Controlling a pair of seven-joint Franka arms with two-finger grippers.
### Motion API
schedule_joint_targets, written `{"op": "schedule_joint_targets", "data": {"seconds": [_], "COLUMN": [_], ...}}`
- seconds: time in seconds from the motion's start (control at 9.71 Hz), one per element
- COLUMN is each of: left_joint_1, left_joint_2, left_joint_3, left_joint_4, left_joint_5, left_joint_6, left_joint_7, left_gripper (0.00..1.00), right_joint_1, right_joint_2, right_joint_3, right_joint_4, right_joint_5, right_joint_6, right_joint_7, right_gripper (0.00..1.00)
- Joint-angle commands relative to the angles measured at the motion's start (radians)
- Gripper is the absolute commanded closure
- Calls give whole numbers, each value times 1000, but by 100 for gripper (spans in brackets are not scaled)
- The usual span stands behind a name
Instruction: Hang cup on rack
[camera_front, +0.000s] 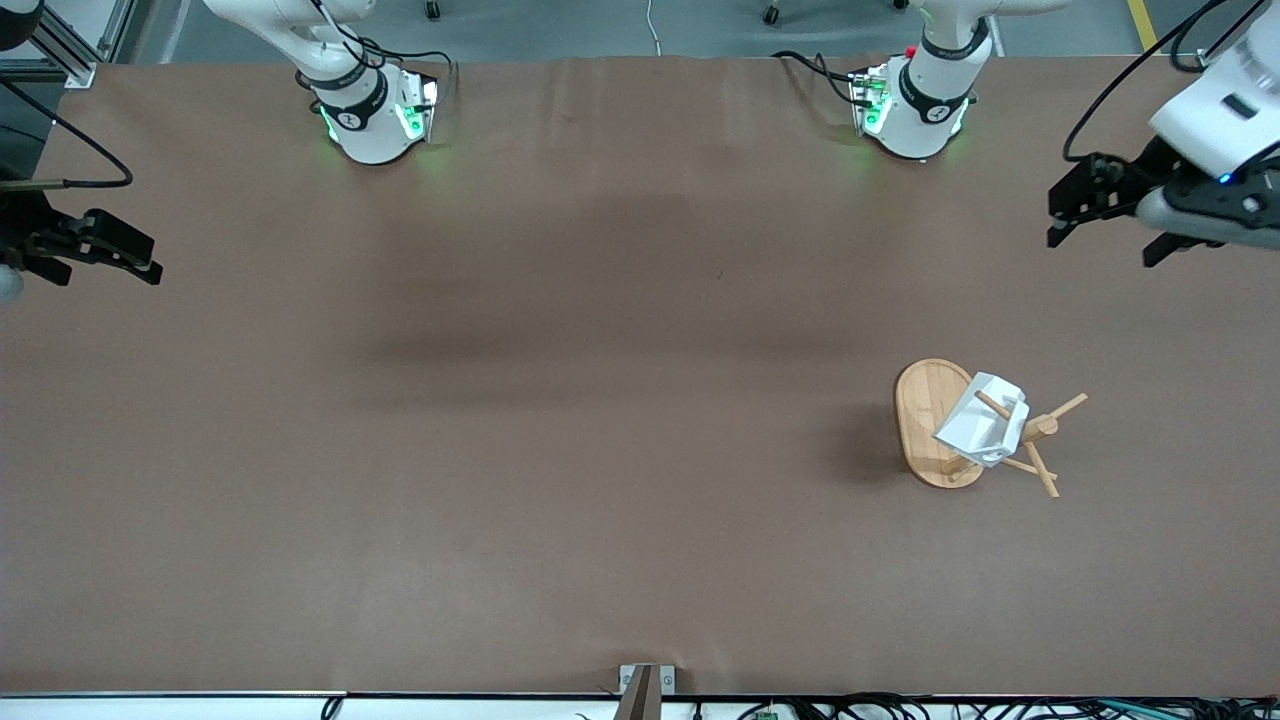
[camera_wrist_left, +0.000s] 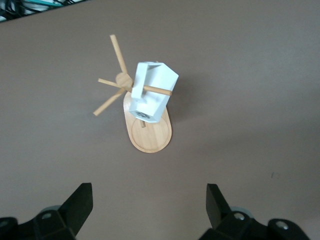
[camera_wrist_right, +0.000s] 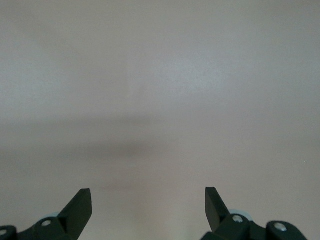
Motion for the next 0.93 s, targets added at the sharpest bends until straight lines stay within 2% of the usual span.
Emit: {"op": "schedule_joint_targets", "data": {"seconds": [0.0, 0.1, 0.41, 0.72, 0.82], "left_joint_1": [-47, -46, -31, 11, 11], "left_joint_2": [29, 32, 32, 20, 12], "left_joint_3": [49, 50, 41, -28, -28], "left_joint_4": [42, 48, 25, -2, -22], "left_joint_5": [6, 4, 17, 18, 18], "left_joint_6": [-68, -108, -99, -64, -37], "left_joint_7": [0, -16, -39, -112, -112], "left_gripper": [0, 0, 0, 0, 0], "right_joint_1": [-8, -8, -8, -9, -9], "right_joint_2": [-17, -17, -17, -17, -17], "right_joint_3": [4, 4, 4, 4, 4], "right_joint_4": [-14, -14, -14, -14, -14], "right_joint_5": [-2, -2, -2, -2, -2], "right_joint_6": [6, 6, 6, 6, 6], "right_joint_7": [-12, -12, -12, -12, -12], "right_gripper": [0, 0, 0, 0, 0]}}
